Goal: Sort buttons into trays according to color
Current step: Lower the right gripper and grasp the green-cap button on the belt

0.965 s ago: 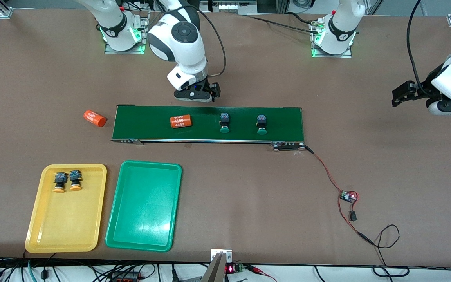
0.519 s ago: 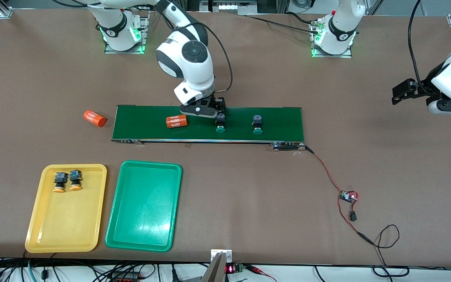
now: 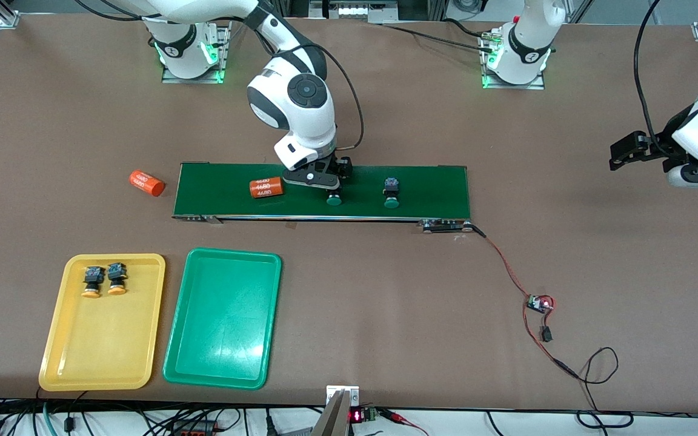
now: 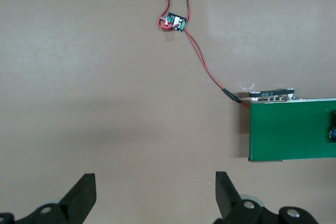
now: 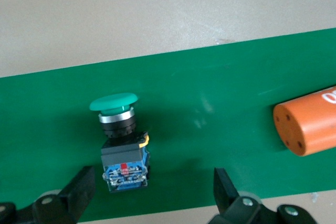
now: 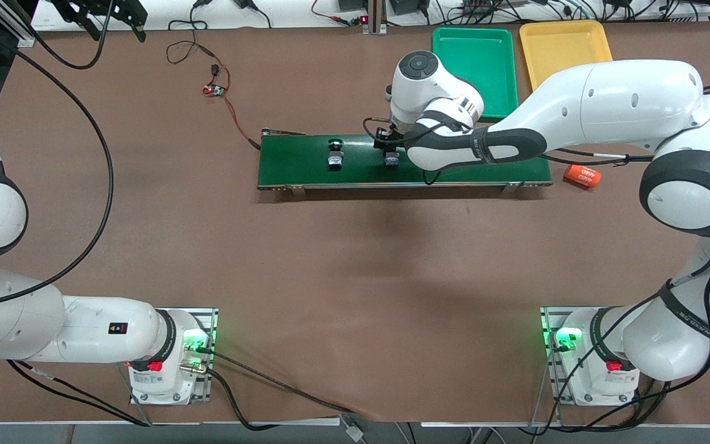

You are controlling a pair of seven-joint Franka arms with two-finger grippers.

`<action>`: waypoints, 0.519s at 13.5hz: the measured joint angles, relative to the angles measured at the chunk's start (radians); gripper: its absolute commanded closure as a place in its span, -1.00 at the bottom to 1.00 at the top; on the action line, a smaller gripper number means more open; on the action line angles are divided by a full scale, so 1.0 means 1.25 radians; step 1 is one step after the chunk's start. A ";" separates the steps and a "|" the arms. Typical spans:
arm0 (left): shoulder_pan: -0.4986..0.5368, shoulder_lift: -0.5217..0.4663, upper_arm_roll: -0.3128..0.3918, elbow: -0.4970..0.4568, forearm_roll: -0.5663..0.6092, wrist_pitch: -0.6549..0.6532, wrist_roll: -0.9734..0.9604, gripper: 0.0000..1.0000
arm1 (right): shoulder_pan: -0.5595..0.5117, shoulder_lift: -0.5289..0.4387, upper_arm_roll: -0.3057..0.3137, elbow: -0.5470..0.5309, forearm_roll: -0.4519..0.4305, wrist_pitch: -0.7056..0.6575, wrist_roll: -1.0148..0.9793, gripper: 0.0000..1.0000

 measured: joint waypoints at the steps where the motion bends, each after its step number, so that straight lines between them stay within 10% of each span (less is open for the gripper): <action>1: 0.001 0.000 0.001 0.004 0.000 -0.001 0.001 -1.00 | 0.001 0.005 0.000 0.000 0.000 0.000 0.000 -1.00; 4: -0.002 0.000 -0.002 0.010 0.000 -0.011 0.001 -1.00 | 0.002 0.023 -0.001 0.000 -0.010 0.000 0.000 -0.88; 7: -0.002 0.000 -0.001 0.017 0.000 -0.034 0.001 -1.00 | 0.003 0.038 -0.006 0.000 -0.021 0.001 0.000 0.19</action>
